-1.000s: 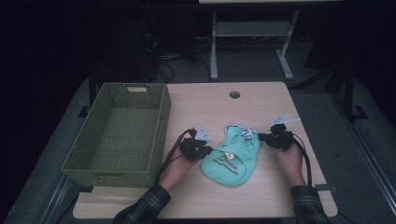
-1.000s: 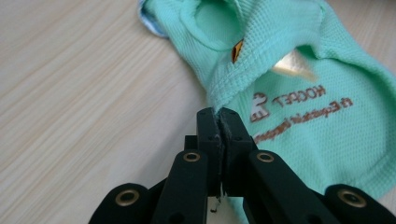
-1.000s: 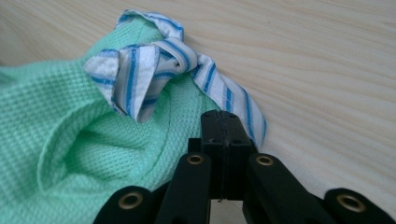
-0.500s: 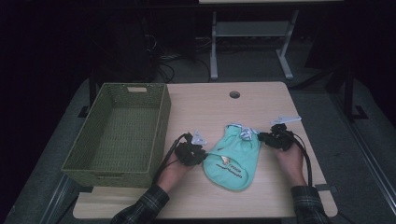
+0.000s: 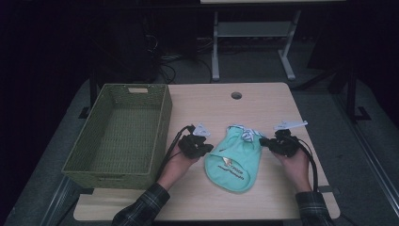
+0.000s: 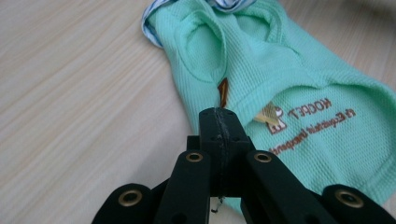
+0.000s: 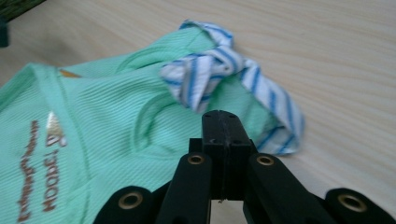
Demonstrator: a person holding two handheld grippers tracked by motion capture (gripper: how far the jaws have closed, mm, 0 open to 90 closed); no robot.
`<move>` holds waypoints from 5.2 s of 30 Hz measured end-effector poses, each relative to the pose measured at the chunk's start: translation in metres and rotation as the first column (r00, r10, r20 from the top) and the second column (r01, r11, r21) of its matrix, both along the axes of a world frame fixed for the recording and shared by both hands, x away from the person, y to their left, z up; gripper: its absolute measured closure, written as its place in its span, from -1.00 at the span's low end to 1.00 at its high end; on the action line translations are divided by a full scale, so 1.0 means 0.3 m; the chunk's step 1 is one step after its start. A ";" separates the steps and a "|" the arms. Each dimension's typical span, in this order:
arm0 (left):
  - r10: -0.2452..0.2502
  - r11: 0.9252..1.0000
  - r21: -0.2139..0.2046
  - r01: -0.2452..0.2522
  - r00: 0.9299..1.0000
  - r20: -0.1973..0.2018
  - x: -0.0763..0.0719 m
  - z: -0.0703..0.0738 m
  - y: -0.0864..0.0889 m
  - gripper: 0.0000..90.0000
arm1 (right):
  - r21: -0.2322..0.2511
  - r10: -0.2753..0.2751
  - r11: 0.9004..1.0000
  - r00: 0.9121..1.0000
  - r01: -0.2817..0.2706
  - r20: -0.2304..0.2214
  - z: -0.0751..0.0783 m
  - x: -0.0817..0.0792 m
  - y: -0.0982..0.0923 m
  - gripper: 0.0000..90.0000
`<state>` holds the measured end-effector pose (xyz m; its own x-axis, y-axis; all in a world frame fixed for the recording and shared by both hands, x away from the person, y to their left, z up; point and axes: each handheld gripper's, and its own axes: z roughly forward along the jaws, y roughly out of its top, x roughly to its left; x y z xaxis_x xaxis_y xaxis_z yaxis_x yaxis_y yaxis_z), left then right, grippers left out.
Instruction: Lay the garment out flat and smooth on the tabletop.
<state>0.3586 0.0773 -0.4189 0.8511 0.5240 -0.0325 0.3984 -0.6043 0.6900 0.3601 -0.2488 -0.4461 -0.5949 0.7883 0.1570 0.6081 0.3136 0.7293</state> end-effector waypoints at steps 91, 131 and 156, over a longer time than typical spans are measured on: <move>0.045 0.997 0.072 -0.041 0.997 -0.062 0.200 -0.129 -0.065 0.39 | -0.118 0.101 0.987 0.993 -0.107 -0.053 -0.059 -0.201 0.035 0.99; 0.008 0.997 0.072 -0.003 0.998 -0.063 0.087 -0.080 -0.043 0.98 | -0.106 0.093 0.989 0.994 -0.099 -0.062 -0.057 -0.228 0.018 0.99; -0.056 0.992 0.108 0.068 0.992 -0.112 -0.046 -0.116 -0.052 0.99 | -0.107 0.045 0.993 0.997 -0.053 -0.069 -0.059 -0.187 -0.044 0.99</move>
